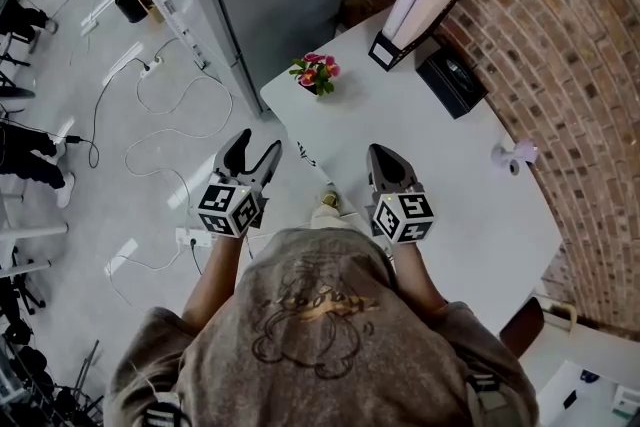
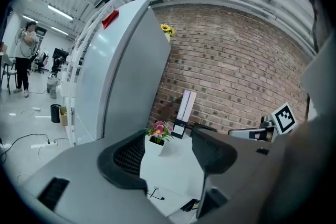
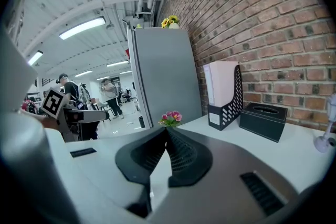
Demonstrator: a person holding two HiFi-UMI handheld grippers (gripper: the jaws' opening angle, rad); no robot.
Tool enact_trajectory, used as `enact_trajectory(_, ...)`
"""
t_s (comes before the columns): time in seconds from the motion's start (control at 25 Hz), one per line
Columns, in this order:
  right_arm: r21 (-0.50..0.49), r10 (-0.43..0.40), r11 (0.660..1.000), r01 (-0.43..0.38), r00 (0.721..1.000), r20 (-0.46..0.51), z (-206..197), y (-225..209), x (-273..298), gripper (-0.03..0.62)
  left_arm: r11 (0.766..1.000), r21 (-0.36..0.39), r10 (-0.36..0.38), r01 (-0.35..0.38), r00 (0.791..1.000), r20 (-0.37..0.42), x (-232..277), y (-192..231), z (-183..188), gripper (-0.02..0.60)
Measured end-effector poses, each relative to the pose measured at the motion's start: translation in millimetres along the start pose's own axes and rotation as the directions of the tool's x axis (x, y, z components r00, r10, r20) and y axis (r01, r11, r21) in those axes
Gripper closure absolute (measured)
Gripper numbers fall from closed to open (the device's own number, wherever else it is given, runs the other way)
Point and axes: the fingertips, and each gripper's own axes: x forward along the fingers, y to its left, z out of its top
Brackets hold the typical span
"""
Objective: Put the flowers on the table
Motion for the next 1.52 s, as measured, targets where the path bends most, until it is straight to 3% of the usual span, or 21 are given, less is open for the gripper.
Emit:
enact_trajectory(0.16, -0.002, 0.002, 1.0, -0.002, 1.0, 0.007, 1, 0, 0, 0.591, 1.0, 0.011, -0.008, 0.007, 1.0, 0.011, 2, 0, 3, 0.389)
enact_trajectory(0.52, -0.02, -0.018, 1.0, 0.019, 0.999, 0.027, 5, -10, -9, 0.591, 1.0, 0.004, 0.014, -0.014, 0.999, 0.031, 0, 11, 4, 0.523)
enact_trajectory(1.52, -0.02, -0.062, 0.998, 0.063, 0.997, 0.05, 6, -27, -16, 0.591, 1.0, -0.019, 0.023, -0.023, 1.0, 0.004, 14, 15, -6, 0.555)
